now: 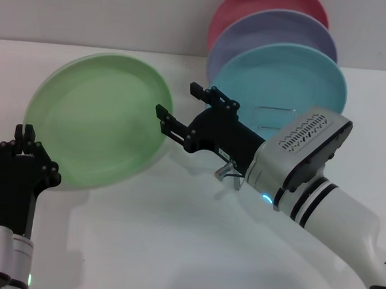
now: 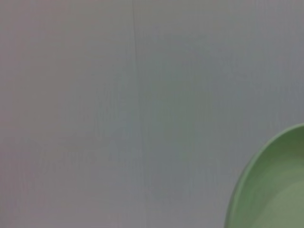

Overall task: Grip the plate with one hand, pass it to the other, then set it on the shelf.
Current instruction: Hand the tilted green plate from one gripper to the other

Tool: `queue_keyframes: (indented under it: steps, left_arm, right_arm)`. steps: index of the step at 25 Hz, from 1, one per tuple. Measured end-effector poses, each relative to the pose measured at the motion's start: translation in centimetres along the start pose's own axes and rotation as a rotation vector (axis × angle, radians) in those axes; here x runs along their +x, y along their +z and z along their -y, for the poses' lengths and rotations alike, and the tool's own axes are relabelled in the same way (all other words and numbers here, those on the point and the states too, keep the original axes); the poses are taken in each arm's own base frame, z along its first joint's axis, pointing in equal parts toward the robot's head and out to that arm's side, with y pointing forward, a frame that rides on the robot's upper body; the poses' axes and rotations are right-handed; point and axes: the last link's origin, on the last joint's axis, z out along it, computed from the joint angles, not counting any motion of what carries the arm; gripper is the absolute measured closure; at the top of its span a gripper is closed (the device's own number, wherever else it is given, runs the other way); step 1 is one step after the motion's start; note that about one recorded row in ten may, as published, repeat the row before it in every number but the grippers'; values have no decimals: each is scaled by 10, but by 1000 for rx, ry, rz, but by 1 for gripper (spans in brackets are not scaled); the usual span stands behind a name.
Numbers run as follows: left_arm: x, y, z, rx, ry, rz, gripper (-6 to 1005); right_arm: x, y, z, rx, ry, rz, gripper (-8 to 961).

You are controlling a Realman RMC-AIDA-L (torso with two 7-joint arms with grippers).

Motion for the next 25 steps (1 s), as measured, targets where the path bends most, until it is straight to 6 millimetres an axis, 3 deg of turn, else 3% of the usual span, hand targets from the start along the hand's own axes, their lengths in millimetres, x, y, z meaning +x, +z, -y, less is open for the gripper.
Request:
queue_keyframes:
  steps: [18, 25]
  left_arm:
    - [3, -3, -5, 0, -28, 8, 965]
    - [4, -4, -6, -3, -29, 9, 964]
  right_arm:
    - [-3, 3, -1, -5, -1, 5, 215]
    - [-1, 2, -1, -5, 0, 1, 490]
